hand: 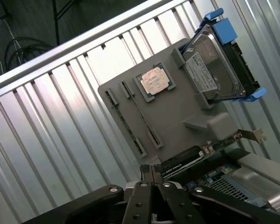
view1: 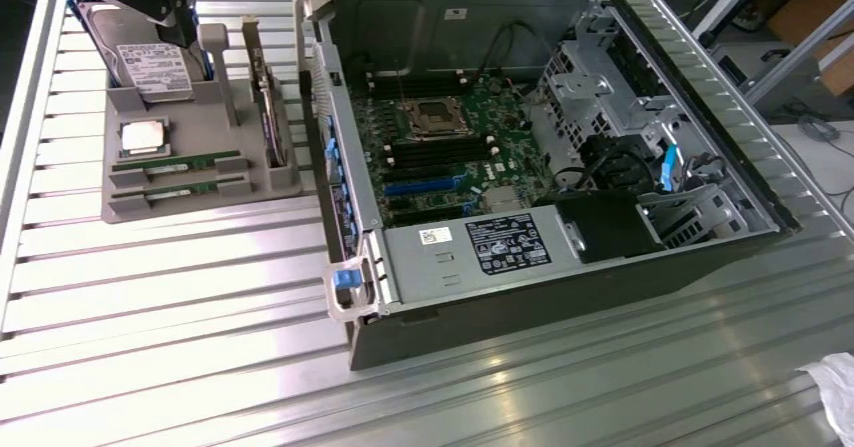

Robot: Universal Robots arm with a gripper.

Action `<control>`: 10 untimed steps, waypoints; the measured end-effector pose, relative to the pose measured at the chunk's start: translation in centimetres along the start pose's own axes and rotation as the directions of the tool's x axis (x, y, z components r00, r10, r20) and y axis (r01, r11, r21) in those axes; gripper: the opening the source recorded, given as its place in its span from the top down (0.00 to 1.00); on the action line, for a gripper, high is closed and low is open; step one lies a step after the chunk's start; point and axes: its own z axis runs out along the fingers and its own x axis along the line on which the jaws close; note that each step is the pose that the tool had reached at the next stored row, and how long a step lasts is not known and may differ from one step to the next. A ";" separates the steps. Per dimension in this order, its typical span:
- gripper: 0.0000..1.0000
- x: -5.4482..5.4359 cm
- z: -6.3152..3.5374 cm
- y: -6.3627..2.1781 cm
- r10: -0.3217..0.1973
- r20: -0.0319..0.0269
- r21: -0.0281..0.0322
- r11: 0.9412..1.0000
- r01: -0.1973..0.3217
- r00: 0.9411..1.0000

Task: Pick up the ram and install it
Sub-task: 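Pick up the ram and move it above insertion slot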

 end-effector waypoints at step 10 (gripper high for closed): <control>0.89 0.0 0.00 0.00 -0.046 -0.002 -0.001 0.999 0.046 0.999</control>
